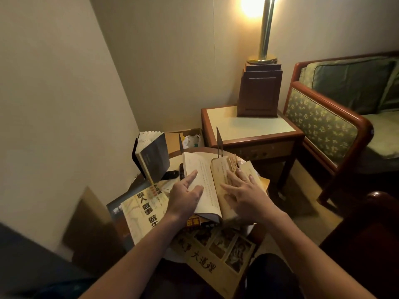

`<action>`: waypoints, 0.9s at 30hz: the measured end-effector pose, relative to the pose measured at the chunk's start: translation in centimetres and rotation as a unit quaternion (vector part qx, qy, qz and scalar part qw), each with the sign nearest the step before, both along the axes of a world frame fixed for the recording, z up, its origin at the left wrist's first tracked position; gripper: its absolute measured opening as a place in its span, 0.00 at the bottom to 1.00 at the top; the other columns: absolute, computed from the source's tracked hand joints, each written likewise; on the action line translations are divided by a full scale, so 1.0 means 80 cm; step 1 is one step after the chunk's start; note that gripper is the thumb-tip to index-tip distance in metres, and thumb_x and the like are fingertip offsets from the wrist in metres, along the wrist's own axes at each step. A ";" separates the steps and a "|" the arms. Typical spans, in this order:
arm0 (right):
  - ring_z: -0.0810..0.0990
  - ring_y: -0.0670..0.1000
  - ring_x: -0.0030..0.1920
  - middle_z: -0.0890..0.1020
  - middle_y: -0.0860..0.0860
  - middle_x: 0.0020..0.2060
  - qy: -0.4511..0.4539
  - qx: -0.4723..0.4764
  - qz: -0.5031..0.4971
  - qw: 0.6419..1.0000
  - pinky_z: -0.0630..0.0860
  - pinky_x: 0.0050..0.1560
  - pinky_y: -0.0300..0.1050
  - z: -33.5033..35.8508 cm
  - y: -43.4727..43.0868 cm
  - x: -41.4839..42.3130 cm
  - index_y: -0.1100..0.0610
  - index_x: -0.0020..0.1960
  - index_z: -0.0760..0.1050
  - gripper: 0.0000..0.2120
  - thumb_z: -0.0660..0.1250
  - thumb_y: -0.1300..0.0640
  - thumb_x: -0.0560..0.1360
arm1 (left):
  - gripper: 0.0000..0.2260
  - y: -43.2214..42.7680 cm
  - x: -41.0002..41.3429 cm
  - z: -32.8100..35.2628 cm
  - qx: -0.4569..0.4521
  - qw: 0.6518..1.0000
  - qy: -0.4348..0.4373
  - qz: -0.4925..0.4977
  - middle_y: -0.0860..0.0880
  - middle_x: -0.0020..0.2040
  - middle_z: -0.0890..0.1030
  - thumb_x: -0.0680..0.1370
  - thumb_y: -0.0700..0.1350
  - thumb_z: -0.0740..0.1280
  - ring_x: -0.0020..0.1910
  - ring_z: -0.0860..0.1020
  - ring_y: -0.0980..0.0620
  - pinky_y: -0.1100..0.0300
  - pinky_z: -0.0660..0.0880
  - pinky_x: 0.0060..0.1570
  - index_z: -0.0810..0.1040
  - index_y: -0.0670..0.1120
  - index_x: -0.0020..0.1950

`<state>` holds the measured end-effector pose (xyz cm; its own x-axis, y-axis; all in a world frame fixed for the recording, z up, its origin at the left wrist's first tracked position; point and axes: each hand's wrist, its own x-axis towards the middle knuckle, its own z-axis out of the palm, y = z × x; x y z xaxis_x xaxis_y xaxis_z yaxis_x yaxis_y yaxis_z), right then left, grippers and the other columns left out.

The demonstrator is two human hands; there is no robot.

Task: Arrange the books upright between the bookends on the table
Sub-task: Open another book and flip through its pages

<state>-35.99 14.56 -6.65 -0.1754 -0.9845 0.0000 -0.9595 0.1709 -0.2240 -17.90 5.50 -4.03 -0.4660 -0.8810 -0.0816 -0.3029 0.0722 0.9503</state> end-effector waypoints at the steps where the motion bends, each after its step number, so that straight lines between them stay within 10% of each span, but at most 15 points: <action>1: 0.30 0.49 0.73 0.43 0.49 0.81 0.000 0.001 -0.003 1.000 0.33 0.72 0.56 -0.001 0.000 -0.001 0.40 0.79 0.57 0.24 0.52 0.43 0.83 | 0.24 -0.002 0.003 -0.001 0.005 1.000 0.001 -0.001 0.45 0.68 0.77 0.82 0.42 0.66 0.42 0.86 0.50 0.42 0.83 0.43 0.67 0.53 0.78; 8: 0.25 0.51 0.74 0.33 0.47 0.79 -0.026 0.074 0.024 0.997 0.34 0.72 0.57 -0.002 -0.003 0.007 0.38 0.80 0.45 0.34 0.57 0.35 0.79 | 0.22 -0.017 0.026 -0.006 0.038 0.999 -0.004 0.002 0.54 0.56 0.80 0.82 0.41 0.66 0.41 0.86 0.46 0.40 0.82 0.43 0.70 0.54 0.75; 17: 0.18 0.49 0.71 0.24 0.41 0.73 -0.043 0.126 0.065 0.989 0.26 0.67 0.55 0.002 -0.002 -0.004 0.36 0.78 0.32 0.56 0.70 0.29 0.68 | 0.23 -0.037 0.048 -0.031 0.061 0.998 -0.012 0.007 0.49 0.67 0.77 0.81 0.39 0.67 0.48 0.85 0.49 0.48 0.84 0.44 0.72 0.55 0.74; 27: 0.25 0.49 0.74 0.28 0.43 0.76 -0.104 0.093 0.045 0.989 0.34 0.71 0.55 0.007 -0.004 -0.004 0.37 0.77 0.29 0.59 0.73 0.33 0.68 | 0.24 -0.040 0.051 -0.033 0.088 0.996 -0.007 0.013 0.47 0.66 0.78 0.80 0.39 0.68 0.51 0.85 0.48 0.53 0.84 0.45 0.72 0.54 0.74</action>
